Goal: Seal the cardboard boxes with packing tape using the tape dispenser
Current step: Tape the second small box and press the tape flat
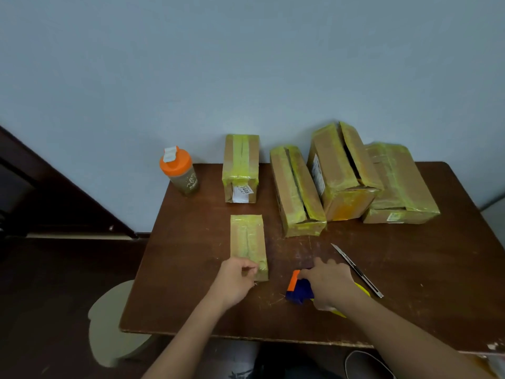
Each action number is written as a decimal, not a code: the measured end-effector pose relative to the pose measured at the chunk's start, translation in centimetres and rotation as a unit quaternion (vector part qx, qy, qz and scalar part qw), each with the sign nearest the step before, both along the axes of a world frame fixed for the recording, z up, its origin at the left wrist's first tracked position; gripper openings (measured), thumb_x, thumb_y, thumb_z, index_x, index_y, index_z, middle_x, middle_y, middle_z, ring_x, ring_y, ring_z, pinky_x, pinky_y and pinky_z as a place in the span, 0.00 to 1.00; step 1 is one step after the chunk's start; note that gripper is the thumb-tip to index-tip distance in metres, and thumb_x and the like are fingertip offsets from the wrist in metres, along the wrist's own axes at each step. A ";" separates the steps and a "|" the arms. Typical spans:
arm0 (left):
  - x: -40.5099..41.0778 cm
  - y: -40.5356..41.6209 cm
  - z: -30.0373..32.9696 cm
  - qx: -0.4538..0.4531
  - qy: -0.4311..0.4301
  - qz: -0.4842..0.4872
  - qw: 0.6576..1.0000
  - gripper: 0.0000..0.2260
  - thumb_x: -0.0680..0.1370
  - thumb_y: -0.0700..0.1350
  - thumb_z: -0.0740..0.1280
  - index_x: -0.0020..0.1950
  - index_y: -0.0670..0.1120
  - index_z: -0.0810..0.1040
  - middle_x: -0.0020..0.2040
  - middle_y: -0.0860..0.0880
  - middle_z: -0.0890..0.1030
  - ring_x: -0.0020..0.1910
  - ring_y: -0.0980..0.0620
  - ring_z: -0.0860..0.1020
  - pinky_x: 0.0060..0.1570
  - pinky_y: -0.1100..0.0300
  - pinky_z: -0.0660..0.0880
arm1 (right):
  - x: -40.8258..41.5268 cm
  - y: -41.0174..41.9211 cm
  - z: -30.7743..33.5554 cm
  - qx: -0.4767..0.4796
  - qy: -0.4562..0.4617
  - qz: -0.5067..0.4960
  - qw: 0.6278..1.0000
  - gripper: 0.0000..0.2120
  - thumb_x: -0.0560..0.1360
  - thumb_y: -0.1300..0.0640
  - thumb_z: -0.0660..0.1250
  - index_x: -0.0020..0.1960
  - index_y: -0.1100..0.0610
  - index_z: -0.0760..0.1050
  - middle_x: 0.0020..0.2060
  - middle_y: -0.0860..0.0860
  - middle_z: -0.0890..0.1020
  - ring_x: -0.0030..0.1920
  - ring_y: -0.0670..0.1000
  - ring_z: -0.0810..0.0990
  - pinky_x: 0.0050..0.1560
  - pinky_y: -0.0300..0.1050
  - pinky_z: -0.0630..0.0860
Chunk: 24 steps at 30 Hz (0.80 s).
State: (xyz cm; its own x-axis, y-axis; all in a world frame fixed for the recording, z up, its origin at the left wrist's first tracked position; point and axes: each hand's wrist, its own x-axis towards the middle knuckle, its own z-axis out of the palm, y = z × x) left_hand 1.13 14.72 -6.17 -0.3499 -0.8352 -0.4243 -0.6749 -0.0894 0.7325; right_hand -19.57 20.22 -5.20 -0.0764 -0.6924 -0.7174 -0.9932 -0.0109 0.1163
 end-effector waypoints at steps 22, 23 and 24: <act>-3.9 -2.7 2.7 0.329 0.172 0.186 0.910 0.13 0.82 0.49 0.60 0.62 0.43 0.73 0.58 0.42 0.80 0.58 0.43 0.79 0.61 0.46 0.75 | -1.9 -3.0 9.2 -0.146 -0.147 0.008 0.978 0.35 0.74 0.56 0.66 0.74 0.34 0.56 0.52 0.49 0.66 0.53 0.54 0.71 0.43 0.47 0.70; -4.1 -3.1 2.9 0.351 0.191 0.202 0.894 0.15 0.83 0.50 0.59 0.63 0.42 0.73 0.58 0.41 0.80 0.58 0.41 0.79 0.61 0.45 0.74 | -2.2 -3.1 9.6 -0.163 -0.162 0.011 0.973 0.36 0.74 0.55 0.66 0.74 0.33 0.55 0.52 0.48 0.67 0.51 0.53 0.71 0.42 0.46 0.70; -4.2 -3.5 3.1 0.375 0.214 0.215 0.876 0.16 0.83 0.50 0.59 0.63 0.41 0.73 0.58 0.38 0.80 0.57 0.40 0.79 0.60 0.44 0.74 | -2.4 -3.1 9.8 -0.177 -0.175 0.013 0.969 0.36 0.74 0.55 0.67 0.75 0.33 0.55 0.53 0.48 0.68 0.51 0.52 0.71 0.42 0.46 0.71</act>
State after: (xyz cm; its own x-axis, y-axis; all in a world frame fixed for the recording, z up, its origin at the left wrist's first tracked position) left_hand -3.11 11.25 -3.02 -0.3325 -0.4713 -0.8169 -0.1400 -0.8319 0.5369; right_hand -21.98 17.09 4.65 0.1488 -0.8980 -0.4141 -0.9725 -0.0570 -0.2259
